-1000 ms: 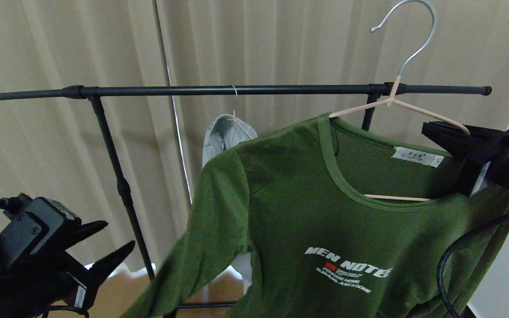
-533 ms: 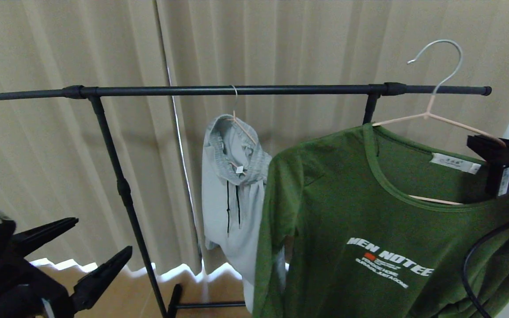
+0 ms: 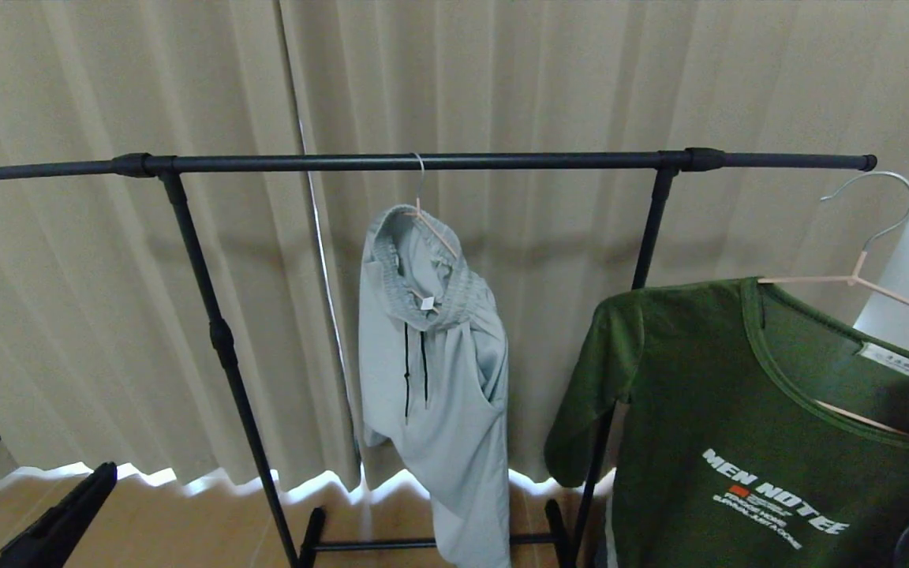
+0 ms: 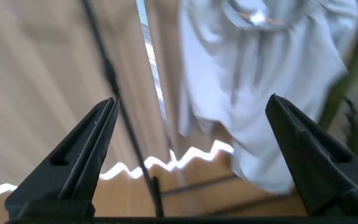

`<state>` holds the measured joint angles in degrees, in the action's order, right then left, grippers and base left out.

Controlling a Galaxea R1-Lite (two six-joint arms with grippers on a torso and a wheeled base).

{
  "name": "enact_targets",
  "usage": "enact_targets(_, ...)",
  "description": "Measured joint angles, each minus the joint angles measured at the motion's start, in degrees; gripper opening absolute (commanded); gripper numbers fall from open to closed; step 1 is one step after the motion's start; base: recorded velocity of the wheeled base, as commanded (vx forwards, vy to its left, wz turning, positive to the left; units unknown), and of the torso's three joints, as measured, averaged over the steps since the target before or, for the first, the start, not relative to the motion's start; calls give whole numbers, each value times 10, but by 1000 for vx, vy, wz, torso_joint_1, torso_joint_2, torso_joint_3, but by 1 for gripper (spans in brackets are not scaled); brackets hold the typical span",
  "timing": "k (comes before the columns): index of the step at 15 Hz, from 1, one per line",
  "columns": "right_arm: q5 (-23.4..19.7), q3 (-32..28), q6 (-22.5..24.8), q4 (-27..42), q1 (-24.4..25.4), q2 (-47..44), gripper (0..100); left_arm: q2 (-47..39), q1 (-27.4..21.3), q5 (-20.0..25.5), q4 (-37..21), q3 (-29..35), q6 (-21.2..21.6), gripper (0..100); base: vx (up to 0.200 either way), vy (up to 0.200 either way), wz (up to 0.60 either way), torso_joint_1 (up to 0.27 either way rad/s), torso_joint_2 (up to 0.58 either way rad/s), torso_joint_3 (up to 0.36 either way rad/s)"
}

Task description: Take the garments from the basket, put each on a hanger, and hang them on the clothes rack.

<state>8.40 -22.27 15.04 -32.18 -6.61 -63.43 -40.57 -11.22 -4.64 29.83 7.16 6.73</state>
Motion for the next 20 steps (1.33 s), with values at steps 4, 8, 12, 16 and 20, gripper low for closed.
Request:
enact_targets(4,-1,28,-17,-35,-3,8,0,37,72,-1,-17,0,1,100,0,0,0,0,0,0)
enact_targets(8,-3,34,-15,-42,-2,4,0,51,86,0,-27,7,12,100,0,0,0,0,0,0)
enact_targets(12,-3,46,-5,-44,27,6,0,44,64,66,-20,21,10,100,0,0,0,0,0,0)
enact_targets(16,-2,48,-5,-45,48,11,0,14,61,85,-21,31,13,100,50,0,0,1,1,-1)
enact_targets(20,-2,47,-6,-45,64,19,0,2,60,84,-21,28,14,100,200,0,0,1,4,4)
